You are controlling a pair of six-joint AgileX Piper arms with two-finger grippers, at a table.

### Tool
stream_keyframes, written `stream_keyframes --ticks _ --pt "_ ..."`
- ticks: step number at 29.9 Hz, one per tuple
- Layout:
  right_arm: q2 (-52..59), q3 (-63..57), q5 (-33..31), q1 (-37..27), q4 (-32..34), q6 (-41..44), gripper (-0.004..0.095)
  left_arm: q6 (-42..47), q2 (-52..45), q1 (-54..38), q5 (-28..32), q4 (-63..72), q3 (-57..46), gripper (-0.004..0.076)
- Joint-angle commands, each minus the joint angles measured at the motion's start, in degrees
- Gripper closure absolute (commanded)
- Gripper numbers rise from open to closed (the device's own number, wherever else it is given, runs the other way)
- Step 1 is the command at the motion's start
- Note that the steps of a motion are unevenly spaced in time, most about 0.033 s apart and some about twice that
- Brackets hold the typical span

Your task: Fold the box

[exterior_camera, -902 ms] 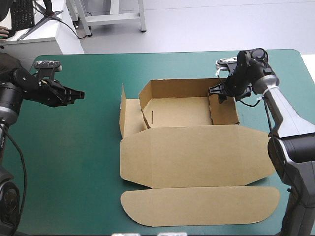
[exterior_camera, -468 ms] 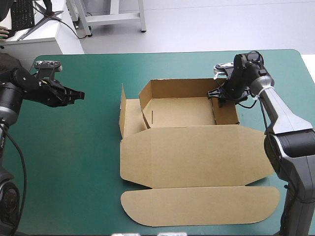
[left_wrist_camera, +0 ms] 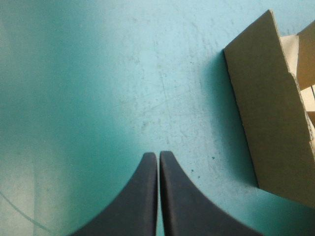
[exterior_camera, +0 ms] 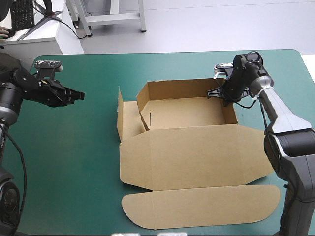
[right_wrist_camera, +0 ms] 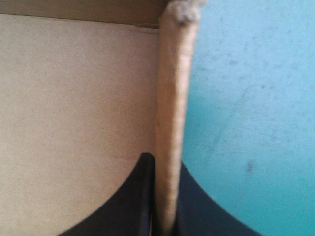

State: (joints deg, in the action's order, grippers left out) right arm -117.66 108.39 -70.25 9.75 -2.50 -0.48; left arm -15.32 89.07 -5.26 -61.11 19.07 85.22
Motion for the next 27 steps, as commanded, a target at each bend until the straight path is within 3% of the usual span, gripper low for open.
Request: stream_keyframes --ticks 1,6,12,21,27 --pt "3.16 1.39 -1.61 0.0 -0.18 -0.59 0.0908 -0.15 -2.41 -0.04 1.76 1.35 1.74 0.0727" --pt "3.16 1.39 -1.61 -0.17 -0.92 -0.59 0.0908 -0.15 -2.41 -0.04 1.76 1.35 1.74 0.0727" --pt "3.97 1.39 -1.61 -2.25 -10.4 -2.41 0.0909 -0.36 -2.41 -0.04 1.76 1.31 1.74 0.0727" --pt "11.47 1.39 -1.71 -9.19 -18.2 -7.25 0.0909 0.97 -2.41 -0.04 3.32 1.41 1.74 0.0727" --pt "18.68 1.39 -1.71 -11.49 -18.02 -8.49 0.0909 2.71 -2.41 -0.04 4.94 1.96 1.74 0.0727"
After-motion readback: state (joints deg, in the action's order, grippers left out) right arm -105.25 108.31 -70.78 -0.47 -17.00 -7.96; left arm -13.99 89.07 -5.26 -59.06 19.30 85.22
